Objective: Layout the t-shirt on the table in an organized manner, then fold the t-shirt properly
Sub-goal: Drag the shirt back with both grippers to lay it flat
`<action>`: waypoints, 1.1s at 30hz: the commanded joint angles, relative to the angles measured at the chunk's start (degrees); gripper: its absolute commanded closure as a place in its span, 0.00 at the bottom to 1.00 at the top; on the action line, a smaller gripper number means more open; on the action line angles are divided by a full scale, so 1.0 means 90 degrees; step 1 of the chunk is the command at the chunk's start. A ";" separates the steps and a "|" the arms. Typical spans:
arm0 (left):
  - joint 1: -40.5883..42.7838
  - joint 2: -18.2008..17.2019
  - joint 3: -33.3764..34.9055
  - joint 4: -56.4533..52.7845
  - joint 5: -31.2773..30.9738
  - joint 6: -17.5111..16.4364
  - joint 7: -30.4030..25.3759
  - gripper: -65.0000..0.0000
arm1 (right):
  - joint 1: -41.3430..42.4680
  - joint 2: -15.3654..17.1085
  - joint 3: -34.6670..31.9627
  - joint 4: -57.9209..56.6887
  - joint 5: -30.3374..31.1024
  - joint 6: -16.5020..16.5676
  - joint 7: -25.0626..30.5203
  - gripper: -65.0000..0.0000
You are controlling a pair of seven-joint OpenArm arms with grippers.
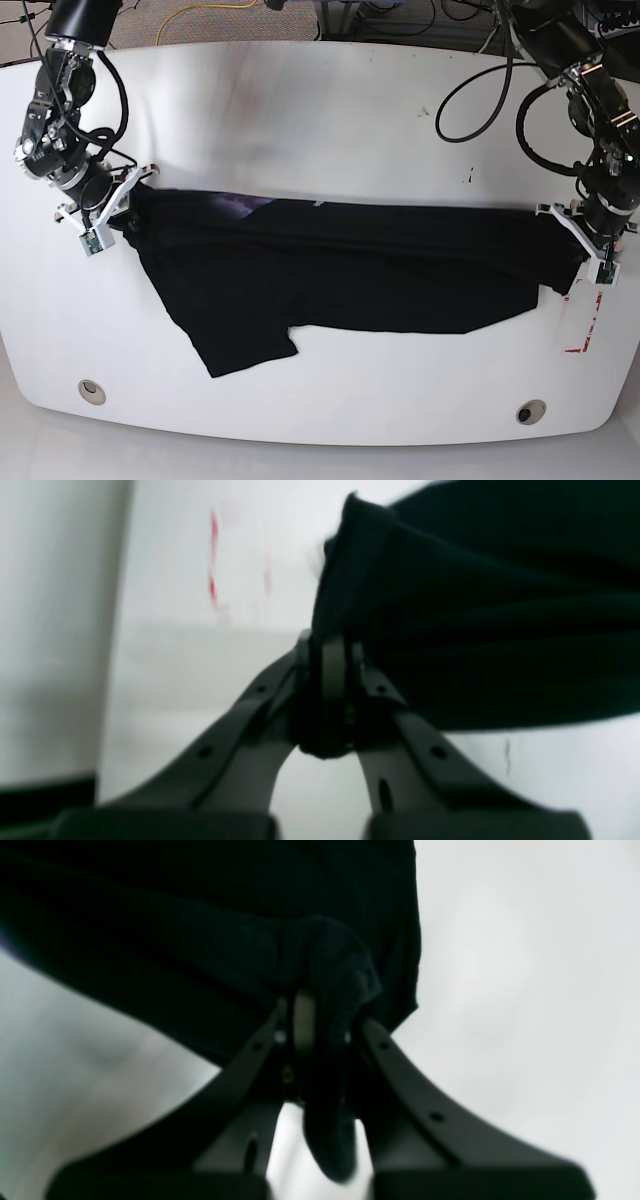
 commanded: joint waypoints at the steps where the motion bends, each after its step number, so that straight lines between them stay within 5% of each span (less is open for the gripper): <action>1: 0.0102 -0.0133 -0.0040 0.0124 0.0009 0.0056 -0.0151 1.00 | -0.0064 0.0114 0.0071 0.0115 -0.0006 -0.0026 0.0189 0.99; 33: 0.1821 -0.0152 -0.0040 0.0124 0.0009 0.0056 -0.0151 1.00 | -0.1754 -0.0433 0.0061 0.0701 -0.0006 -0.0075 0.0169 0.99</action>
